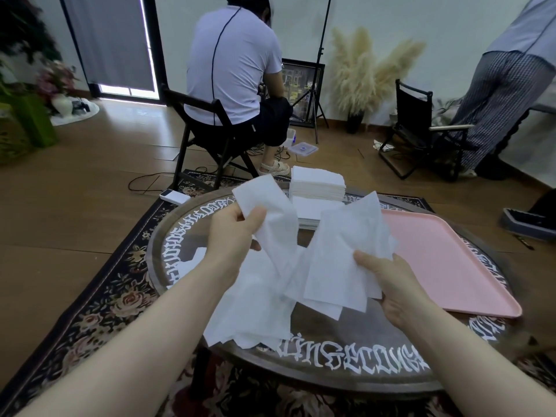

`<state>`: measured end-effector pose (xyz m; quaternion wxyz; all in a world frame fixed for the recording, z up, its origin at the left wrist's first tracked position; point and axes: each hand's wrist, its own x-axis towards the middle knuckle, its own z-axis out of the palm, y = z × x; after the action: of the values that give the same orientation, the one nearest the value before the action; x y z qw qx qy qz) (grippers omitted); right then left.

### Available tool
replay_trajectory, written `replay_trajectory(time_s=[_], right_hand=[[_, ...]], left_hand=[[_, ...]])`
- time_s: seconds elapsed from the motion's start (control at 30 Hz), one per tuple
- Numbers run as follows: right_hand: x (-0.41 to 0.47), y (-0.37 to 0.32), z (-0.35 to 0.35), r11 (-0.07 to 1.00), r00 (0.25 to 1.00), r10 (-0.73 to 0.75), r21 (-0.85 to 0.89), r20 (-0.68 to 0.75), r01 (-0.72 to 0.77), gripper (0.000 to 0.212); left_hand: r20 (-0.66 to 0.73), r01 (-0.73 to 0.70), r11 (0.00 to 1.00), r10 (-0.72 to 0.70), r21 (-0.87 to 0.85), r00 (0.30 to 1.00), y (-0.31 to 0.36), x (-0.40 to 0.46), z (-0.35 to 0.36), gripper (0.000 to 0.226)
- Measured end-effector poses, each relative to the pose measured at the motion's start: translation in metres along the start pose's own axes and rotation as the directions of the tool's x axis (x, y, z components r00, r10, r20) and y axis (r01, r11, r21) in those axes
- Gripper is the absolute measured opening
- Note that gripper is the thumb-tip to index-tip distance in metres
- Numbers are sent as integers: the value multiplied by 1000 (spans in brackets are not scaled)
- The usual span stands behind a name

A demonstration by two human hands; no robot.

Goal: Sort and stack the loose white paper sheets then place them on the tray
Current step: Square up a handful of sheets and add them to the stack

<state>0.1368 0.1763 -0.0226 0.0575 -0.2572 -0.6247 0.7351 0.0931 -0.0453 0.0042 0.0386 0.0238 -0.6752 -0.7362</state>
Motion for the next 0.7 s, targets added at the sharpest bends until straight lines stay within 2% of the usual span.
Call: replay_trajectory(time_s=[0.07, 0.13, 0.2, 0.27, 0.33, 0.47, 0.5, 0.53, 0.57, 0.6, 0.63, 0.7], right_hand=[[-1, -1, -1, 1000, 1000, 4, -12, -13, -4, 15], [-3, -2, 0, 999, 999, 31, -20, 24, -30, 17], [-8, -1, 4, 998, 990, 66, -15, 123, -65, 26], [-15, 0, 9, 996, 966, 81, 10, 245, -86, 30], [-20, 2, 14, 995, 937, 68, 49, 343, -90, 34], [-23, 1, 18, 986, 912, 20, 144, 410, -87, 37], [-24, 0, 19, 984, 908, 9, 158, 419, -82, 40], [-24, 0, 19, 983, 905, 0, 167, 425, -78, 44], [-24, -1, 18, 984, 902, -6, 164, 431, -72, 47], [-25, -2, 18, 987, 900, -12, 151, 436, -60, 49], [-26, -3, 17, 990, 897, -18, 131, 441, -45, 50], [-27, -7, 15, 993, 901, -46, 120, 432, -7, 50]], left_hand=[[152, -12, 991, 32, -136, 988, 8, -1, -1, 5], [310, 58, 949, 43, -311, 950, 12, -2, 0, 19], [379, 75, 953, 45, -295, 924, 10, -5, 5, 31], [363, 37, 979, 39, -200, 931, 1, -10, 14, 24], [295, 70, 978, -9, -195, 955, -7, -16, 23, 12], [150, 97, 976, -68, -194, 986, -21, -16, 31, 13], [150, 133, 969, -103, -209, 983, -21, -17, 32, 24], [163, 208, 952, -174, -224, 971, -22, -19, 33, 49], [207, 313, 916, -266, -249, 942, -21, -21, 32, 72], [279, 419, 865, -345, -276, 896, -21, -23, 31, 79], [348, 484, 828, -382, -284, 856, -21, -25, 30, 70], [371, 468, 847, -361, -254, 855, -23, -22, 28, 29]])
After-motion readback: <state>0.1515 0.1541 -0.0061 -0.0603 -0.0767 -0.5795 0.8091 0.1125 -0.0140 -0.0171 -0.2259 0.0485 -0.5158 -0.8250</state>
